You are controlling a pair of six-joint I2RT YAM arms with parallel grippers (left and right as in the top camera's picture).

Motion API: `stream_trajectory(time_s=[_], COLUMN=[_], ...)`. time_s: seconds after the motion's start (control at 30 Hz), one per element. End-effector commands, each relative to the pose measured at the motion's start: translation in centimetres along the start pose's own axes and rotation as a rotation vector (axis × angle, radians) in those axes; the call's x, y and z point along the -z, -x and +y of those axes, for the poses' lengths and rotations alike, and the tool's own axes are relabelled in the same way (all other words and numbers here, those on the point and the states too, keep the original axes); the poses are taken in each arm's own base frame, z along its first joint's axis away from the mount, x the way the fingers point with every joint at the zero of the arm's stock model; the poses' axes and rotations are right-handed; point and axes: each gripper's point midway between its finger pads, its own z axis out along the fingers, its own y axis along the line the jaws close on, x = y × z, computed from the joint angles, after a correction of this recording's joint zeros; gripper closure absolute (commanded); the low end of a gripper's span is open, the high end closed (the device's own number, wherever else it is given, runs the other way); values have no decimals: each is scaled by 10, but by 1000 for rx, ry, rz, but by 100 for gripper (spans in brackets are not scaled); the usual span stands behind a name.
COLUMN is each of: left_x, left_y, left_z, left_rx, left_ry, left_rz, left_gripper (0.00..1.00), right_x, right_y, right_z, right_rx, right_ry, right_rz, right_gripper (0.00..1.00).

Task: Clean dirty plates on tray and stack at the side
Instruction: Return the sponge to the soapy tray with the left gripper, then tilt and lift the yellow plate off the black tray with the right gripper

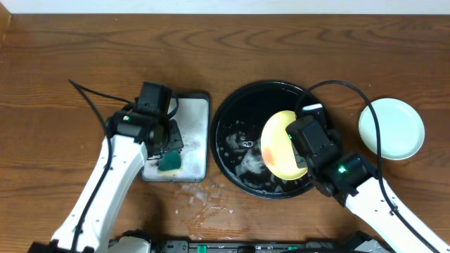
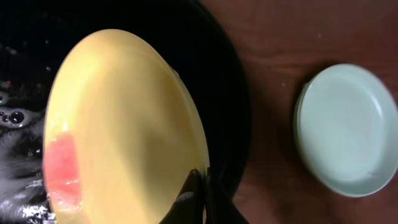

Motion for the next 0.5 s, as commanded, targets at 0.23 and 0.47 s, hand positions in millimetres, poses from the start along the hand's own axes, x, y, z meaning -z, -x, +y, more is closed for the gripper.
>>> stream_trajectory(time_s=[0.23, 0.47], left_x=[8, 8], left_y=[-1, -1], left_z=[1, 1], left_rx=[-5, -5], left_ry=[-11, -11], left_rz=[-9, -9], left_gripper=[23, 17], right_x=[-66, -99], right_y=[-43, -49], right_z=[17, 24], right_rx=[-164, -200], right_ry=[95, 206], right_rz=[298, 366], right_gripper=[99, 99])
